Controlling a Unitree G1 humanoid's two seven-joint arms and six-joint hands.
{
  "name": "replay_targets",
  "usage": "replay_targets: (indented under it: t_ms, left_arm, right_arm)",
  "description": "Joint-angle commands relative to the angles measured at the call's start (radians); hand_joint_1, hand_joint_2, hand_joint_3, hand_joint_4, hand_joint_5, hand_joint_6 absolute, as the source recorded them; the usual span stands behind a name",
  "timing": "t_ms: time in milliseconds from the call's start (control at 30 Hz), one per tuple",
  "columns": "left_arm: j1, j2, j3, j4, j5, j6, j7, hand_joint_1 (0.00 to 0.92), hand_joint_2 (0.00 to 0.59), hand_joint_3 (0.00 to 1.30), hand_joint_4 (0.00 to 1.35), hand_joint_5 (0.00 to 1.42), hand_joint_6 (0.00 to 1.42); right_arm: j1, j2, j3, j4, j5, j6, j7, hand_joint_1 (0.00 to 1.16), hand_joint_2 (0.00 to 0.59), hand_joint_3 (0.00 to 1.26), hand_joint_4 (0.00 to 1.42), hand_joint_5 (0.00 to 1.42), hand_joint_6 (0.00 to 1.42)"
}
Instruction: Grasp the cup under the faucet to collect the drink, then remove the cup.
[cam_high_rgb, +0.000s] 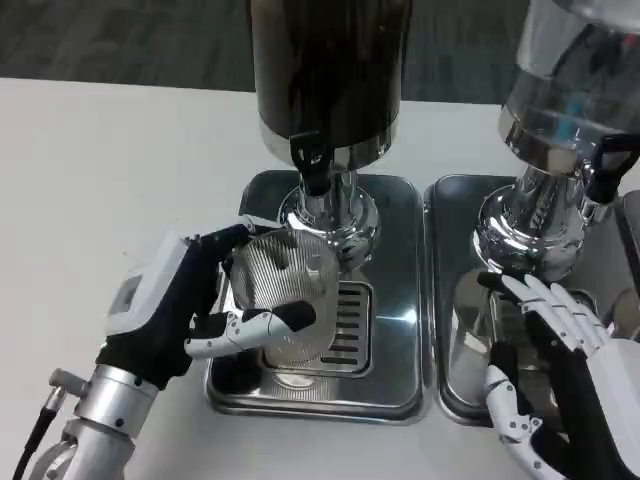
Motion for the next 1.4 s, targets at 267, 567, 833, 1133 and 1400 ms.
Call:
replay_targets:
  t_ms: [267,567,833,1133,1400]
  left_arm:
    - [-0.043,-0.031,-0.008,0.017,-0.038,-0.012,-0.05,0.302,0.051,0.63,0.73,0.98,1.33]
    - [-0.043,-0.025,-0.011,0.021,-0.02,0.004,-0.046,0.211,0.044,0.56,0.65,0.89,1.19]
    - [-0.067,-0.026,-0.031,0.077,0.021,0.012,-0.018,0.215,0.051,0.57,0.66,0.9,1.19]
    - [-0.073,-0.02,-0.052,0.082,0.021,0.008,-0.009,0.127,0.022,0.32,0.48,0.7,1.01]
    - [-0.07,-0.013,-0.057,0.086,0.036,0.01,0.019,0.123,0.026,0.31,0.46,0.68,0.95]
  right_arm:
    - [0.018,0.005,-0.009,-0.02,0.019,0.001,0.021,0.32,0.577,0.21,0.13,0.1,0.1]
    - [0.019,0.007,-0.013,-0.022,0.034,0.0,0.034,0.33,0.577,0.22,0.14,0.11,0.1]
    - [0.024,0.004,-0.021,-0.028,0.039,0.001,0.045,0.33,0.577,0.23,0.14,0.11,0.11]
    - [0.019,0.008,-0.024,-0.028,0.049,0.003,0.06,0.32,0.584,0.23,0.14,0.12,0.12]
    - [0.021,0.005,-0.034,-0.033,0.059,0.0,0.073,0.32,0.585,0.24,0.14,0.12,0.12]
